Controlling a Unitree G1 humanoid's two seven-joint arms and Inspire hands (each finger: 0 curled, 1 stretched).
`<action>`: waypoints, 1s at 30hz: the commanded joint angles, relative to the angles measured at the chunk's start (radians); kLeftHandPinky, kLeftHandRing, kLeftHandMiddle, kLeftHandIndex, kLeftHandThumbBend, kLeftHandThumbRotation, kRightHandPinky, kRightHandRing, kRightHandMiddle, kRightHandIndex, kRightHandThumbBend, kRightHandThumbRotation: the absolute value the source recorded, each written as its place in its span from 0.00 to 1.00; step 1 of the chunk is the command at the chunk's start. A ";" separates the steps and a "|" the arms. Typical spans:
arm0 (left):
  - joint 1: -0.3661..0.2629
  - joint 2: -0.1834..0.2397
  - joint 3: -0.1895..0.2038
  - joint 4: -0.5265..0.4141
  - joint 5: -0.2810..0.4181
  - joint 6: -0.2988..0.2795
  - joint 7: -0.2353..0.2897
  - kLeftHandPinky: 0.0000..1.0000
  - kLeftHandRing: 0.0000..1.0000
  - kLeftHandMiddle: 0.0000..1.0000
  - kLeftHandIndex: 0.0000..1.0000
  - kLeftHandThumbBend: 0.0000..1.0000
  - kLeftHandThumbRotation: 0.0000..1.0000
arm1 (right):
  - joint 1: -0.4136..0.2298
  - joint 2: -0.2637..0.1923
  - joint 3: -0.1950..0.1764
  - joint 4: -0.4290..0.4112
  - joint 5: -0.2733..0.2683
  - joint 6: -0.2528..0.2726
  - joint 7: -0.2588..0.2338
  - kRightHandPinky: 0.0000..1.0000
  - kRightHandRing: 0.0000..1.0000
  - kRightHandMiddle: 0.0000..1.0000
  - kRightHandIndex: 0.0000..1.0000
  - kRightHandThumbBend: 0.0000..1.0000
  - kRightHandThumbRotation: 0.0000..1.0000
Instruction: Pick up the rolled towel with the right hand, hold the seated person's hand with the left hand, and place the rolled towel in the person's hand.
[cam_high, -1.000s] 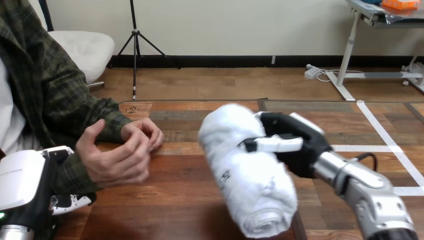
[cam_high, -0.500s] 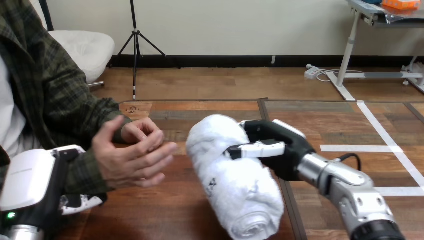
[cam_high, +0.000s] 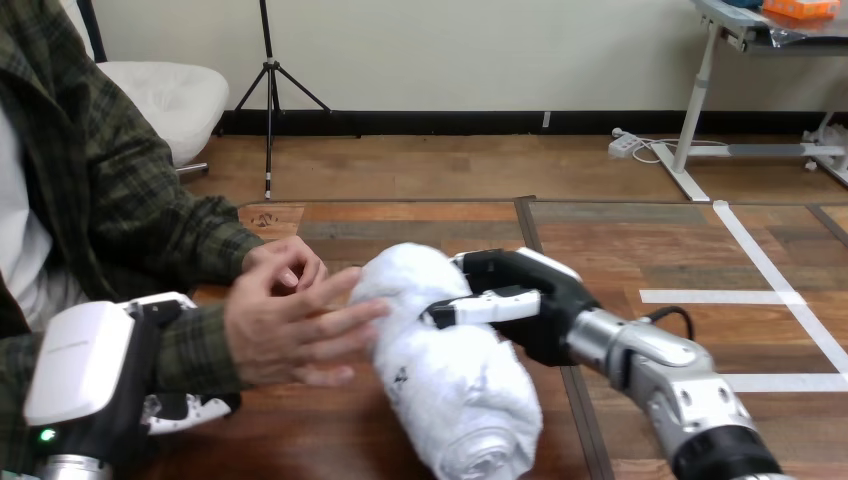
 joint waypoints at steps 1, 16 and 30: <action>-0.025 -0.051 0.037 -0.147 -0.027 0.027 -0.015 0.31 0.36 0.42 0.42 0.95 0.00 | -0.262 0.061 0.008 0.068 -0.011 -0.120 -0.006 0.07 0.11 0.19 0.30 0.70 0.00; -0.005 -0.090 0.035 -0.202 -0.010 0.026 -0.012 0.30 0.35 0.41 0.42 0.96 0.00 | -0.333 0.112 0.022 0.185 -0.056 -0.171 -0.009 0.07 0.11 0.19 0.30 0.74 0.00; -0.017 -0.141 0.020 -0.206 0.013 0.009 0.020 0.29 0.34 0.40 0.41 0.98 0.00 | -0.374 0.142 0.024 0.254 -0.077 -0.210 0.006 0.08 0.12 0.20 0.30 0.75 0.00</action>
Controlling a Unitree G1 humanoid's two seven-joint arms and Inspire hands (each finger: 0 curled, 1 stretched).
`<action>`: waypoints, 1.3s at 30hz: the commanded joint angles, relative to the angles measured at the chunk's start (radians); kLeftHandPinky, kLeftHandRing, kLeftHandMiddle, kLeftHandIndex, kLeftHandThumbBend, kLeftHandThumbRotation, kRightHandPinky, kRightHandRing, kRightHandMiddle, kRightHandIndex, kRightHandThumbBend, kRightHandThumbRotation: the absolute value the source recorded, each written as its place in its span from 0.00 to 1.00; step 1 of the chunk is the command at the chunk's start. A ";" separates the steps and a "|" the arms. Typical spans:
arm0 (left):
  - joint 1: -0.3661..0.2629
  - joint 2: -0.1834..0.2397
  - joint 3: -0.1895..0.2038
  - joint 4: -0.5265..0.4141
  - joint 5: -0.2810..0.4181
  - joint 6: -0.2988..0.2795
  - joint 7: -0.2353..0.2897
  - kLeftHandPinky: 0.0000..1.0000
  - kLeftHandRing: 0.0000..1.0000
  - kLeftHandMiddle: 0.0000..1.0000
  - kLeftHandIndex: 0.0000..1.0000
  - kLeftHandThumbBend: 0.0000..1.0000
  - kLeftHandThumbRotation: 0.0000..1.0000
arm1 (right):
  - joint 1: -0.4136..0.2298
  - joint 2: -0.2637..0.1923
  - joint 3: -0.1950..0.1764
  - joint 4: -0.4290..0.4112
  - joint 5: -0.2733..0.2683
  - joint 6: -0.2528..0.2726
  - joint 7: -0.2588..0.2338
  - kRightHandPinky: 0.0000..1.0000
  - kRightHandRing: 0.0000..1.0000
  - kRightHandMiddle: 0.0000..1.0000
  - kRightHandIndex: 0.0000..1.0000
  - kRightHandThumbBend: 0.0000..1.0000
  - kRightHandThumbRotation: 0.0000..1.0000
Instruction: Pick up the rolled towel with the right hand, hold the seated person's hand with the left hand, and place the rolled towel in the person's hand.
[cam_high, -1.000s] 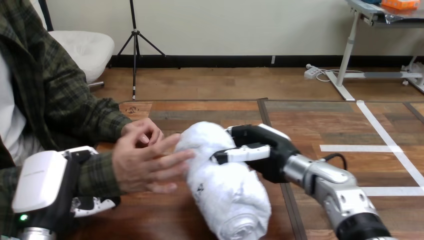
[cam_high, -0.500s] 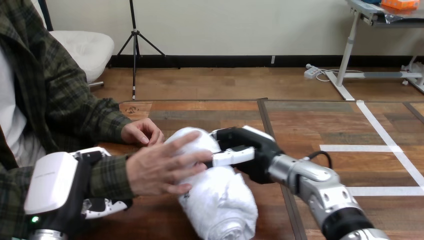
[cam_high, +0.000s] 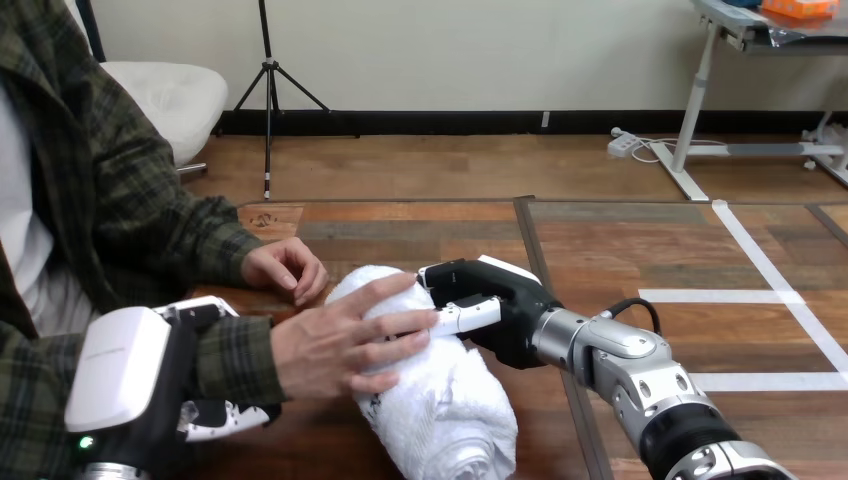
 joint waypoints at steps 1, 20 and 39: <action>-0.063 -0.064 0.023 -0.099 -0.016 -0.016 0.044 0.29 0.34 0.40 0.41 0.98 0.00 | -0.261 0.082 -0.003 0.028 0.009 -0.101 0.017 0.08 0.12 0.20 0.30 0.76 0.00; -0.066 -0.122 0.013 -0.135 -0.012 0.030 -0.002 0.28 0.34 0.40 0.41 0.95 0.00 | -0.281 0.111 0.017 0.031 -0.027 -0.148 0.015 0.09 0.13 0.21 0.29 0.78 0.00; -0.092 -0.132 0.007 -0.095 0.003 0.012 0.017 0.30 0.35 0.40 0.41 0.97 0.00 | -0.288 0.119 0.028 0.009 -0.044 -0.156 0.012 0.10 0.13 0.20 0.30 0.79 0.00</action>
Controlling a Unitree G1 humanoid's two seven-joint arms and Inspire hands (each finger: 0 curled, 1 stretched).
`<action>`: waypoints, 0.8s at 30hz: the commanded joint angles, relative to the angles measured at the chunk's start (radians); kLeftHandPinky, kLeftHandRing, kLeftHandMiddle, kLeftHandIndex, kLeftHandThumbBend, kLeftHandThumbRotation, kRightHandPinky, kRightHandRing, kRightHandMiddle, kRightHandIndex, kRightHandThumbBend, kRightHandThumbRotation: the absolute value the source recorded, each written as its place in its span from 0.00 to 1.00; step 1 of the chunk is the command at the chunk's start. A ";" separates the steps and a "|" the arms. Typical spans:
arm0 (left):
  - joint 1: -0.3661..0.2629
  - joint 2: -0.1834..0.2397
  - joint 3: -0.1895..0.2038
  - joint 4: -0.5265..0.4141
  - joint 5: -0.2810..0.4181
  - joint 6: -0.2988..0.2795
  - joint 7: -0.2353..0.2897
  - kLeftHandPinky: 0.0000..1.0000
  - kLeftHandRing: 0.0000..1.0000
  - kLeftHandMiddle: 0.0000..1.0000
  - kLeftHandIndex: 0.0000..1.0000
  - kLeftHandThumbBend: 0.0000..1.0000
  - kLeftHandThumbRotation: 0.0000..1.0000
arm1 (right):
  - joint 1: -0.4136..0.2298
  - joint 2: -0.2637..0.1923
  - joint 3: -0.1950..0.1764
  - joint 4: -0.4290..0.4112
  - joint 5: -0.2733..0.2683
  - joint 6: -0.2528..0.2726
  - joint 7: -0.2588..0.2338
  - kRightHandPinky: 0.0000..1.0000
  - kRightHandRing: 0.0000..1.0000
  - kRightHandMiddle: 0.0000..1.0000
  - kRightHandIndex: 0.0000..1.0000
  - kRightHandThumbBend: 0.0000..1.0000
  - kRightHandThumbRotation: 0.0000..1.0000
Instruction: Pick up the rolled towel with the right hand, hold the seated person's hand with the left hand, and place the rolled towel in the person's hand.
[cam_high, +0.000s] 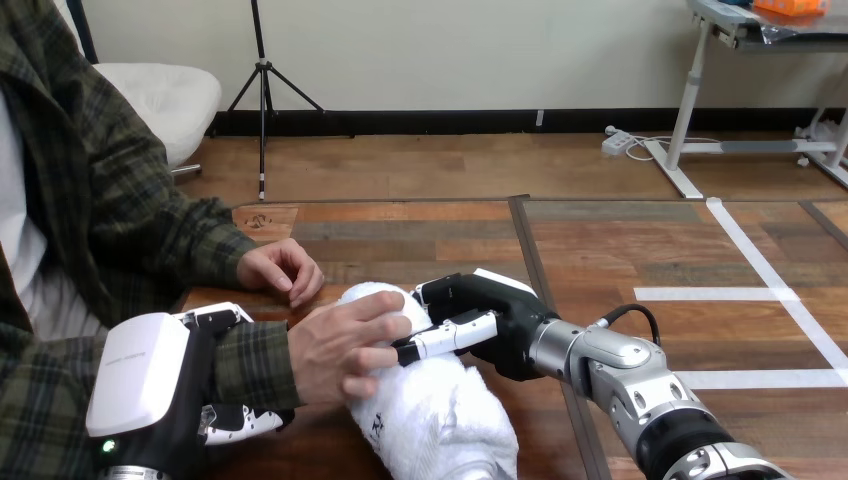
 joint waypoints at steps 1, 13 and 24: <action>-0.094 -0.067 0.007 -0.081 -0.044 -0.036 0.028 0.30 0.35 0.40 0.41 0.97 0.00 | -0.283 0.111 0.019 -0.058 0.009 -0.097 0.011 0.10 0.13 0.20 0.30 0.79 0.00; -0.095 -0.064 0.008 -0.080 -0.037 -0.040 0.035 0.30 0.35 0.40 0.41 0.98 0.00 | -0.289 0.115 0.019 -0.065 -0.003 -0.093 0.004 0.09 0.13 0.20 0.30 0.79 0.00; -0.092 -0.065 0.012 -0.081 -0.047 -0.041 0.028 0.29 0.34 0.40 0.41 0.97 0.00 | -0.289 0.115 0.022 -0.067 -0.017 -0.101 -0.008 0.09 0.13 0.20 0.29 0.79 0.00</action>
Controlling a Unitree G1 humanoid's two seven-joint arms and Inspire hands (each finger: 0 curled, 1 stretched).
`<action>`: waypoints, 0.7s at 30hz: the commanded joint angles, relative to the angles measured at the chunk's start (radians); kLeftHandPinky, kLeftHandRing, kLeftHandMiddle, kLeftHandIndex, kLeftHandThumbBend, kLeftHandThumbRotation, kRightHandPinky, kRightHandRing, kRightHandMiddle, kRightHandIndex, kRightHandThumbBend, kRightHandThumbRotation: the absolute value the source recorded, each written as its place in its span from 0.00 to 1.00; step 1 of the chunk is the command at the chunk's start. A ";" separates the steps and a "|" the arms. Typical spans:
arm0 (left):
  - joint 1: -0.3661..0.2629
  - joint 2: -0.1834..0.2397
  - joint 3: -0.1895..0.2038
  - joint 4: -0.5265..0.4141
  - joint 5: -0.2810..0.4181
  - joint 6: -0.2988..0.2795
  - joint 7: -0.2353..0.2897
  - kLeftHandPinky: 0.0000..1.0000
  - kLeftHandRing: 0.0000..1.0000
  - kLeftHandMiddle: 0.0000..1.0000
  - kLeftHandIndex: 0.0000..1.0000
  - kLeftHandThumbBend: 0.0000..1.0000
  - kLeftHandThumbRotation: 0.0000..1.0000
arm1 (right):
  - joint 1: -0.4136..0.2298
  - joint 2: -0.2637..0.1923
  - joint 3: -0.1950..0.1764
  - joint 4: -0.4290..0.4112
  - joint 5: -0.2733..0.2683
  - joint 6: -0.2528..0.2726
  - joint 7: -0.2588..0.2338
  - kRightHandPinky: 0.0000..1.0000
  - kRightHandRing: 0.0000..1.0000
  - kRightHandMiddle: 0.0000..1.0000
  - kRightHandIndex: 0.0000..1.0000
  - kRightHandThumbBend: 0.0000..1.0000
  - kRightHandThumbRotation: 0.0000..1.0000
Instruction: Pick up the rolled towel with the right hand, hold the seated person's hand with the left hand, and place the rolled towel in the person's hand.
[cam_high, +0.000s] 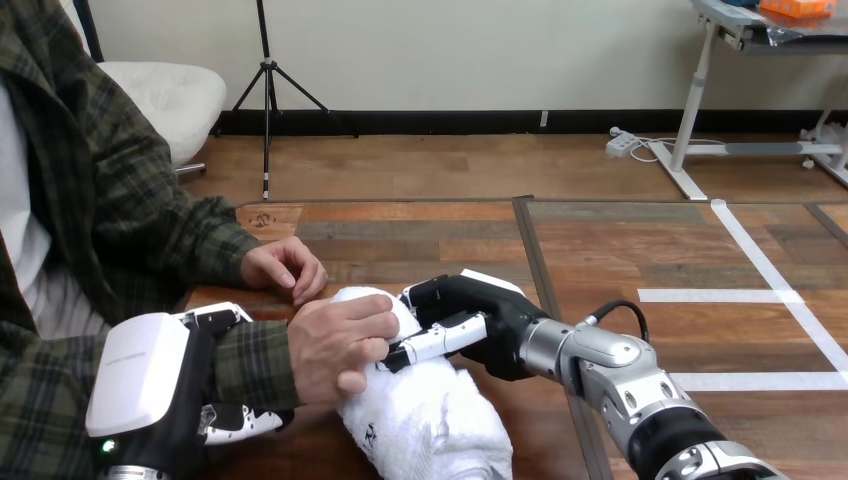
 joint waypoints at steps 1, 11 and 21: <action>-0.091 -0.063 0.010 -0.081 -0.050 -0.043 0.027 0.30 0.34 0.40 0.41 0.97 0.00 | -0.284 0.099 0.019 -0.067 0.005 -0.092 -0.010 0.09 0.13 0.20 0.28 0.79 0.00; -0.093 -0.062 0.015 -0.071 -0.053 -0.046 0.026 0.32 0.36 0.41 0.42 0.98 0.00 | -0.279 0.102 0.015 -0.069 0.004 -0.106 -0.028 0.11 0.15 0.23 0.30 0.81 0.00; -0.109 -0.058 0.019 -0.004 -0.052 -0.071 0.044 0.36 0.41 0.46 0.47 0.98 0.00 | -0.278 0.099 0.014 -0.082 0.010 -0.093 -0.029 0.20 0.26 0.36 0.43 0.90 0.00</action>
